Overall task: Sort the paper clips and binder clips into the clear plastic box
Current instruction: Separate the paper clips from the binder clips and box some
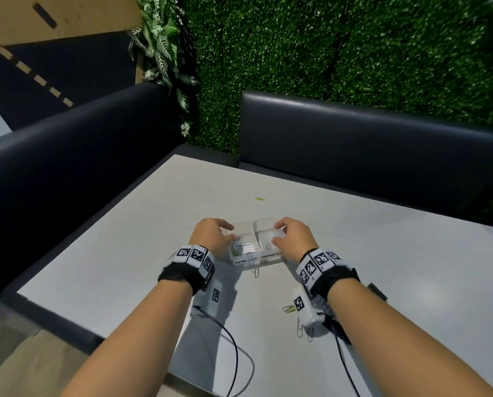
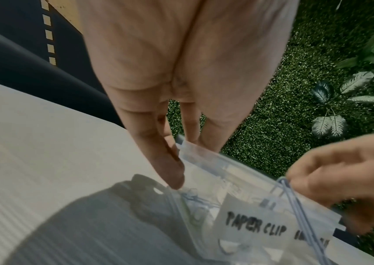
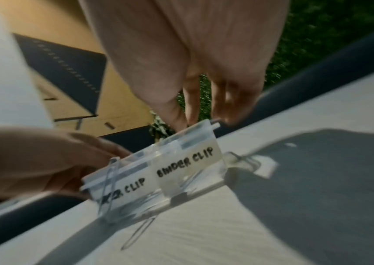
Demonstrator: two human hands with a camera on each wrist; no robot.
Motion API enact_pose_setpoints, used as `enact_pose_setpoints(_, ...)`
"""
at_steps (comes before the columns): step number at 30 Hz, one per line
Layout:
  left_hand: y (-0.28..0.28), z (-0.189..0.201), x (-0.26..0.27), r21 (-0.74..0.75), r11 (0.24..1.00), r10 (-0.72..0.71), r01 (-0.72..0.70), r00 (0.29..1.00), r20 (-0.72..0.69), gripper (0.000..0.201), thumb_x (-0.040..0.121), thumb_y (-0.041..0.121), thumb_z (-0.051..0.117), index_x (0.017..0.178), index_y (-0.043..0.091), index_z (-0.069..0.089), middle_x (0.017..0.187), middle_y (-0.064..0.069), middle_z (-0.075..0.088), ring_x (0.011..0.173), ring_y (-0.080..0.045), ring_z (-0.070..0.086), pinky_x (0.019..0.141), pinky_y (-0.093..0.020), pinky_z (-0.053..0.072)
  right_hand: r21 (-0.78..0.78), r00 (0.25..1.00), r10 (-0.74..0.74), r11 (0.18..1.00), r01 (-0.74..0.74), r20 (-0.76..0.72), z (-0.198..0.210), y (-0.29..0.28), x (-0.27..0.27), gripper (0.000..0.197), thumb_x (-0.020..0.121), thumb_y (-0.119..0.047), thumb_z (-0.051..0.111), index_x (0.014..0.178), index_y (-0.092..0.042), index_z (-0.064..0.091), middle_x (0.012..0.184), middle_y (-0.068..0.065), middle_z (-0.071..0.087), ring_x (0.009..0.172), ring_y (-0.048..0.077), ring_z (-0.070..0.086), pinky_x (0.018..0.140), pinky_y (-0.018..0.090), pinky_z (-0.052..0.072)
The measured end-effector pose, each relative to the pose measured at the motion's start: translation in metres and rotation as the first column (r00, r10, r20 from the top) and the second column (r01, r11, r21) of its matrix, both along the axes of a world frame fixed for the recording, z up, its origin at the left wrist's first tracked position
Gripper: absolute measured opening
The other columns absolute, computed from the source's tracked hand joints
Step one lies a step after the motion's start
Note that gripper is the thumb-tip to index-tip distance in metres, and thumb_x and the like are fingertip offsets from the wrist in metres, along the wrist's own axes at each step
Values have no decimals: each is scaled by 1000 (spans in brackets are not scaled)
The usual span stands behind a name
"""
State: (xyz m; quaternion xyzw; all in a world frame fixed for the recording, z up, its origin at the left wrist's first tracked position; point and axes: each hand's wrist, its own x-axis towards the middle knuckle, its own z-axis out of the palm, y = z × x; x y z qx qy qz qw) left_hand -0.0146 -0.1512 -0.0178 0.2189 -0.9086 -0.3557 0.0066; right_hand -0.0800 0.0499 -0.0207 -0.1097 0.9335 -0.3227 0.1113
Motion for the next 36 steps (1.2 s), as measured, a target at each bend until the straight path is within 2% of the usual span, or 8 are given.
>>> enact_pose_setpoints(5, 3, -5, -1, 35, 999, 19, -18, 1000, -5, 19, 90, 25, 71, 108, 20, 75, 77, 0, 68, 74, -19, 67, 76, -27, 57, 21, 967, -84, 996, 92, -241, 12, 1, 33, 14, 92, -28, 59, 81, -18, 57, 89, 1, 60, 82, 20, 59, 70, 34, 52)
enact_pose_setpoints(8, 4, -4, 0, 64, 998, 29, -27, 999, -18, 19, 89, 22, 71, 107, 18, 76, 83, -3, 72, 79, -22, 73, 79, -34, 61, -46, 989, -34, 998, 42, 147, 12, -5, 61, 19, 89, -30, 68, 79, -15, 63, 68, -2, 63, 59, 13, 60, 53, 24, 47)
enact_pose_setpoints(11, 6, -2, 2, 80, 997, 22, -21, 1000, -17, 22, 88, 22, 72, 110, 19, 74, 89, -5, 74, 79, -23, 74, 79, -37, 62, -322, 855, -29, 920, 225, 517, 1, -18, 80, 17, 84, -22, 78, 87, -7, 70, 72, 7, 70, 57, 18, 64, 53, 29, 49)
enact_pose_setpoints(16, 5, -4, 4, 117, 992, 46, -42, 998, -31, 29, 85, 20, 73, 113, 24, 66, 85, -9, 74, 67, -24, 75, 66, -40, 64, -342, 874, -68, 903, 259, 482, 3, -25, 72, 13, 86, -10, 71, 80, 1, 67, 60, 13, 62, 49, 24, 54, 52, 35, 50)
enact_pose_setpoints(20, 1, -8, 0, 111, 993, 48, -41, 997, -57, 46, 86, 28, 73, 130, 25, 59, 100, -9, 74, 81, -25, 74, 76, -40, 63, -220, 942, -14, 971, 93, 336, 30, -22, 51, 34, 86, -35, 76, 75, -2, 75, 55, 5, 69, 48, 21, 61, 48, 32, 55)
enact_pose_setpoints(26, -25, -2, -15, 73, 996, 54, -51, 998, -45, 43, 90, 21, 67, 133, 18, 64, 87, -1, 69, 83, -20, 65, 85, -27, 56, 21, 997, -23, 999, 25, -72, 47, -35, -46, 17, 92, -20, 60, 85, -8, 70, 91, 10, 73, 89, 28, 69, 75, 31, 54)
enact_pose_setpoints(33, -51, -6, -50, 20, 1000, -9, 10, 1000, -16, 39, 90, 20, 65, 129, 26, 68, 78, 6, 71, 64, -8, 63, 66, -20, 51, 361, 953, 297, 897, -254, -68, -1, -72, -154, 40, 94, -2, 53, 130, -16, 63, 133, 12, 61, 120, 32, 59, 96, 35, 48)
enact_pose_setpoints(36, -51, -8, -57, 9, 1000, -25, 26, 999, -21, 36, 90, 21, 66, 126, 26, 69, 79, 5, 72, 61, -6, 62, 58, -14, 44, 429, 924, 382, 839, -335, -27, -15, -88, -175, 29, 90, 3, 52, 113, -7, 68, 117, 17, 68, 112, 36, 60, 85, 35, 51)
